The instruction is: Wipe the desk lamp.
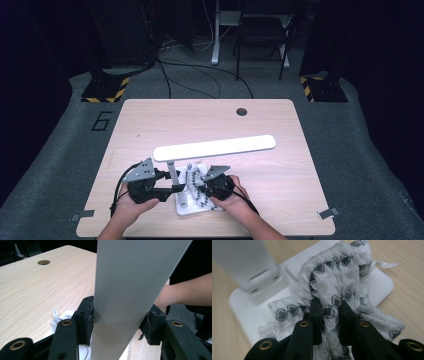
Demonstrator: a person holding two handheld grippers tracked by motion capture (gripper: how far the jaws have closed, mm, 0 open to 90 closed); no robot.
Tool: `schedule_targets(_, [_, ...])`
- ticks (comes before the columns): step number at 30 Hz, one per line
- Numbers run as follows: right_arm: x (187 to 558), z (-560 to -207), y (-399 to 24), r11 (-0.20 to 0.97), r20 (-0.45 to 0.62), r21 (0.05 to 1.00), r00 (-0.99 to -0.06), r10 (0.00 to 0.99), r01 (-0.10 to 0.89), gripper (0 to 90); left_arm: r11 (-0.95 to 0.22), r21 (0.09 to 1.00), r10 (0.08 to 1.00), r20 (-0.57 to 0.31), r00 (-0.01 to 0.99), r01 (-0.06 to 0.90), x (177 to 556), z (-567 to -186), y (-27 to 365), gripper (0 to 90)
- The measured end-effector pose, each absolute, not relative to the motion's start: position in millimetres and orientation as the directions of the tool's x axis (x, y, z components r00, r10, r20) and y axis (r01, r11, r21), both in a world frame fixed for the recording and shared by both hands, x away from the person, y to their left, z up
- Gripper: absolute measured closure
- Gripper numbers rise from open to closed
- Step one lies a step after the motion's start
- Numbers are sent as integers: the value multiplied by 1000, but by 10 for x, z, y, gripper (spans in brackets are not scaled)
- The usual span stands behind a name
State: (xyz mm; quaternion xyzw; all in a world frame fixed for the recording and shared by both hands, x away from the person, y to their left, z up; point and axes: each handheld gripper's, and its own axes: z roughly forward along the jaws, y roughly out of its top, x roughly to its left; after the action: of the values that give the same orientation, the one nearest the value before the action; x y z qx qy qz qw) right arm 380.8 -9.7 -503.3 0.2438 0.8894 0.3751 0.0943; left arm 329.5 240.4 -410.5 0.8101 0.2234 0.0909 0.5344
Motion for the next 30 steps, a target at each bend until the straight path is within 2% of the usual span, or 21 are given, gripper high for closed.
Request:
schedule_targets(5, [4088,-5039,9,579,14,723,-846,533,376,769,-346,904,471,-66,880,253,3291,-4099,2395,512])
schedule_targets(9, [4250,-5047,56,527,48,732,-803,594,433,770,-356,901,462,-61,885,248,3294,-4096,2401,514])
schedule_targets(15, [4394,-5028,136,528,18,723,-776,630,445,769,-363,902,448,-50,893,232,3301,-4097,2397,516])
schedule_targets(21, [4459,-4996,62,498,-9,706,-697,717,503,768,-355,909,400,-66,914,220,3321,-4115,2416,515])
schedule_targets(23, [4398,-4962,41,504,-16,726,-721,693,468,768,-351,911,400,-64,914,218,3326,-4118,2422,516])
schedule_targets(28, [3967,-4884,46,557,13,754,-856,516,348,768,-354,906,428,-65,901,233,3328,-4104,2427,518])
schedule_targets(29, [3967,-4884,46,557,13,754,-856,516,348,768,-355,906,426,-65,903,232,3330,-4103,2426,518])
schedule_targets(30, [3711,-4935,72,592,23,738,-888,460,325,769,-349,909,429,-62,901,228,3322,-4111,2417,518])
